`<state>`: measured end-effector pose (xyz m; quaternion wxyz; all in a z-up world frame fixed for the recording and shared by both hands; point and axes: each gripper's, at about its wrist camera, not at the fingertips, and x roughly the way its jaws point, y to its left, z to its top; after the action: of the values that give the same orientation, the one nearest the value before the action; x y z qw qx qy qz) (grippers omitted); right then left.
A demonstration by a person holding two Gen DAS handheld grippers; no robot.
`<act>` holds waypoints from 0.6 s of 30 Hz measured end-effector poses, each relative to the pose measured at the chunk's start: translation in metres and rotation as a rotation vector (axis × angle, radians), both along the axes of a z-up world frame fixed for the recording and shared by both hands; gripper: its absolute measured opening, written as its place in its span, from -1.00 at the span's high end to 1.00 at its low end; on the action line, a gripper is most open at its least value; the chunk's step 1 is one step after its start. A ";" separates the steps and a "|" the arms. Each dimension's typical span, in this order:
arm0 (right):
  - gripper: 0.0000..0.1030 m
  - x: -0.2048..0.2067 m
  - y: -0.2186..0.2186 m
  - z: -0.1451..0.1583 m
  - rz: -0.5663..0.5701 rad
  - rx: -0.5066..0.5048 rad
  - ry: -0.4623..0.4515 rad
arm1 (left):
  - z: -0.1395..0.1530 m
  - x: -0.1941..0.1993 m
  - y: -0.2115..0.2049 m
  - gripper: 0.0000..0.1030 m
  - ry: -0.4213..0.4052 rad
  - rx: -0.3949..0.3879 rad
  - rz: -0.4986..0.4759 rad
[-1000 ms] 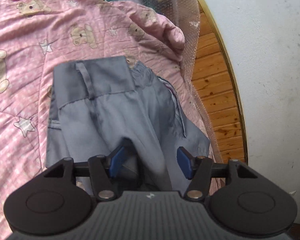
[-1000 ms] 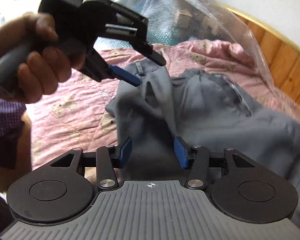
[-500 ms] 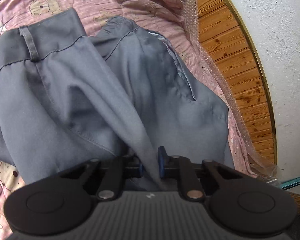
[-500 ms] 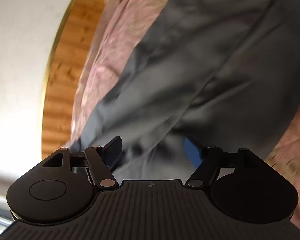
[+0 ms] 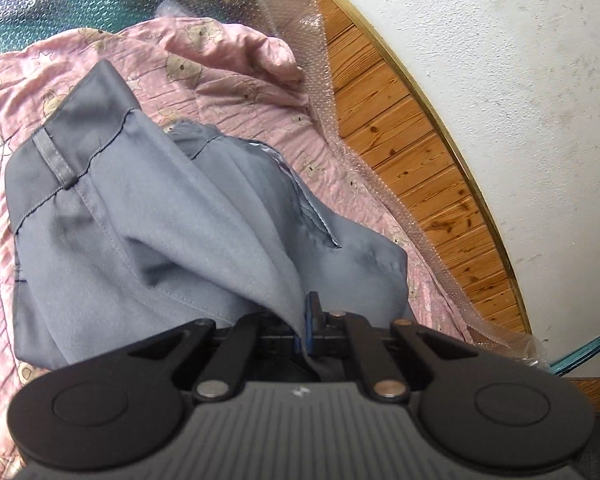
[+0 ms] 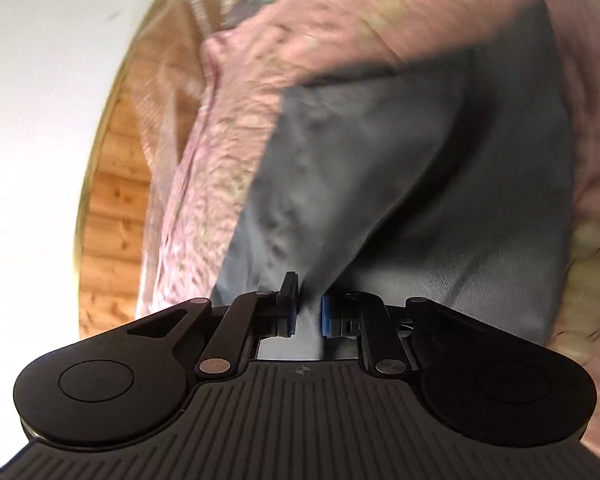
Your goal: Fold clothes
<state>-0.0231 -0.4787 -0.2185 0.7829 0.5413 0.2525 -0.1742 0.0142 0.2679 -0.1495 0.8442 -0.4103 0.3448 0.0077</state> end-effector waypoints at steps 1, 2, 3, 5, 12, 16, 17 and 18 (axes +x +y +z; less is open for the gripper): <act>0.57 -0.002 0.000 0.009 0.019 -0.040 0.007 | -0.001 -0.001 0.000 0.95 0.008 0.004 0.003; 0.29 -0.003 -0.003 0.012 0.020 -0.069 0.035 | -0.004 0.000 0.000 0.95 0.018 0.007 0.008; 0.26 -0.005 -0.008 0.012 0.019 -0.064 0.040 | -0.007 0.001 0.000 0.95 0.028 0.009 0.013; 0.60 -0.008 -0.018 0.010 0.016 -0.044 0.041 | -0.012 0.001 0.000 0.95 0.040 0.012 0.021; 1.00 -0.006 -0.022 0.048 0.052 -0.163 -0.009 | -0.006 -0.010 0.004 0.96 0.017 0.026 0.027; 1.00 -0.057 -0.032 0.089 0.004 -0.206 -0.083 | -0.006 -0.033 0.005 0.96 0.059 0.048 -0.013; 1.00 -0.067 -0.037 0.081 -0.005 -0.195 -0.043 | -0.011 -0.037 0.002 0.96 0.088 0.068 -0.039; 1.00 -0.073 -0.041 0.067 -0.003 -0.199 0.018 | -0.017 -0.041 0.001 0.96 0.111 0.075 -0.047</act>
<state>-0.0959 -0.5196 -0.1510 0.8302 0.4597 0.2400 -0.2046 -0.0268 0.2686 -0.1670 0.8385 -0.3693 0.4000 0.0233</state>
